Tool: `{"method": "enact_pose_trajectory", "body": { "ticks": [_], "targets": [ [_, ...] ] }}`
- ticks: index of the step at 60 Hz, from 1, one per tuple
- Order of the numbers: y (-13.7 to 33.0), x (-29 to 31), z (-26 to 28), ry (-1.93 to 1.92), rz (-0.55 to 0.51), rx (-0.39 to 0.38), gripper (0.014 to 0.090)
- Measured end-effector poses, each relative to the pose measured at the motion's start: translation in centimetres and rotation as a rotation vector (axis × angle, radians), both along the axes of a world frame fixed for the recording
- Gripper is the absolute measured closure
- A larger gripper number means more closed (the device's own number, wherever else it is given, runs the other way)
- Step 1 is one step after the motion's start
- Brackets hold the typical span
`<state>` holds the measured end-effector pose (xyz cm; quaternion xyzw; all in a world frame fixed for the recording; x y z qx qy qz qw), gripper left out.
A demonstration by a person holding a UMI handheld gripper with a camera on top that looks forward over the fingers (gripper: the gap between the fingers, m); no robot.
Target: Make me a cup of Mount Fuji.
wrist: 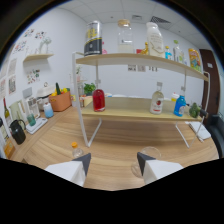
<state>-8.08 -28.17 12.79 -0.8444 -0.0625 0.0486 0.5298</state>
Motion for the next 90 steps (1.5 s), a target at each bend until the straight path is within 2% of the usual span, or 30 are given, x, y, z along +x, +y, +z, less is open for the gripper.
{"method": "enact_pose_trajectory", "body": {
  "ticks": [10,16,29,40,50,62,77,90],
  "targets": [
    [-1.1,7.5,-1.4,-0.027,-0.061,-0.04,0.0186],
    [-0.3,11.0,0.5,-0.028,-0.079,-0.001,0.0186],
    [5.8,17.2,6.4,-0.014,-0.11,0.124,0.019],
    [11.9,19.8,7.3,-0.018,-0.101,0.165,0.0203],
    [15.8,21.1,6.3,-0.026,-0.103,0.159,0.0368],
    [17.6,21.1,4.8,0.03,-0.079,0.119,0.0674],
    [16.2,21.7,5.4,0.035,-0.098,0.129,0.0691],
    [10.9,21.6,7.2,0.052,-0.122,0.155,0.0691]
  ]
}}
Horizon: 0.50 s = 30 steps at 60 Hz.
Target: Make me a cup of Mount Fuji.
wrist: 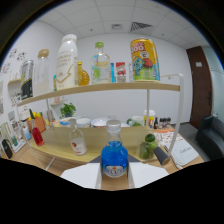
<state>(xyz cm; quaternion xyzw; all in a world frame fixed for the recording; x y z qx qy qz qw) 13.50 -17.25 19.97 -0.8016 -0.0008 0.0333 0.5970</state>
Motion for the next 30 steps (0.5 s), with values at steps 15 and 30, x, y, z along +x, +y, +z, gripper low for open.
{"method": "enact_pose_trajectory", "body": {
  "ticks": [15,30],
  "targets": [
    [-5.2,-0.9,-7.3,-0.05,-0.035,-0.132,0.0694],
    [-4.9,-1.5,-9.3,-0.616,0.057,-0.146,0.0695]
  ]
}}
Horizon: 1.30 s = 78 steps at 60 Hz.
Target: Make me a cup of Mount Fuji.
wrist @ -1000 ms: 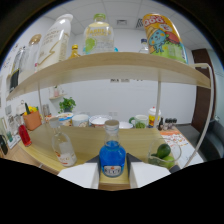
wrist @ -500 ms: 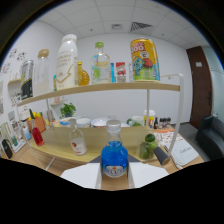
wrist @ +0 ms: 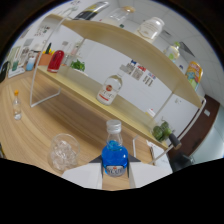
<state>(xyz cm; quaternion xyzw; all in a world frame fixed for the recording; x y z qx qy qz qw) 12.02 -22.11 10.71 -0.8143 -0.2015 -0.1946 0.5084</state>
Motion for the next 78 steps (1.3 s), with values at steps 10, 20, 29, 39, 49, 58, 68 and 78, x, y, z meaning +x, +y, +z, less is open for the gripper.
{"method": "enact_pose_trajectory", "body": {
  "ticks": [10,20,29,39,49,58,68,78],
  "targets": [
    [0.8,-0.3,0.4,-0.437,0.136,-0.018,0.0694],
    [1.2,0.0,0.2,-0.891,0.266,-0.076,0.0697],
    [1.8,0.8,0.9,-1.195,0.319,-0.115,0.0697],
    [2.0,0.6,1.3,-1.292,0.332,-0.134,0.0693],
    [1.4,-0.1,2.1,-1.143,0.317,-0.1,0.0693],
    [0.3,-1.4,5.0,-0.634,0.255,0.017,0.0692],
    [-1.2,-0.2,9.0,0.002,0.165,0.149,0.0688],
    [-1.7,6.2,6.4,0.343,0.014,0.138,0.069]
  ]
}}
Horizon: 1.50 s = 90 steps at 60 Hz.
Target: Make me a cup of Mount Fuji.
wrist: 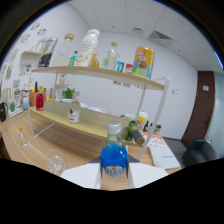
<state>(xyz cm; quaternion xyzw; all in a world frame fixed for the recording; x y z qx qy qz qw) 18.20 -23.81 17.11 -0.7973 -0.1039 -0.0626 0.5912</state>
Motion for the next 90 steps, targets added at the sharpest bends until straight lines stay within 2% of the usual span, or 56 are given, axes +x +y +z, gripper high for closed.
{"method": "enact_pose_trajectory", "body": {
  "ticks": [11,25,41,49,64,68,69,70,73,77,78,80,90],
  "targets": [
    [0.7,5.9,-7.3,0.158,-0.092,-0.122,0.069],
    [2.1,9.3,-13.5,0.209,-0.123,-0.244,0.069],
    [2.7,8.9,-15.5,0.233,-0.088,-0.326,0.0687],
    [2.1,8.8,-16.9,0.242,-0.108,-0.402,0.0682],
    [1.3,8.9,-17.1,0.238,-0.14,-0.409,0.0669],
    [0.8,9.1,-16.9,0.236,-0.16,-0.408,0.0583],
    [0.6,9.1,-16.8,0.236,-0.166,-0.407,0.0613],
    [0.5,9.1,-16.6,0.238,-0.172,-0.404,0.0535],
    [0.0,9.2,-15.9,0.245,-0.191,-0.393,0.0455],
    [-0.7,9.2,-14.4,0.251,-0.219,-0.379,0.0246],
    [-1.0,9.3,-14.0,0.25,-0.23,-0.373,0.0218],
    [-1.4,9.4,-12.9,0.247,-0.25,-0.355,0.0197],
    [-3.5,6.9,-6.2,0.265,-0.293,-0.261,0.0202]
  ]
}}
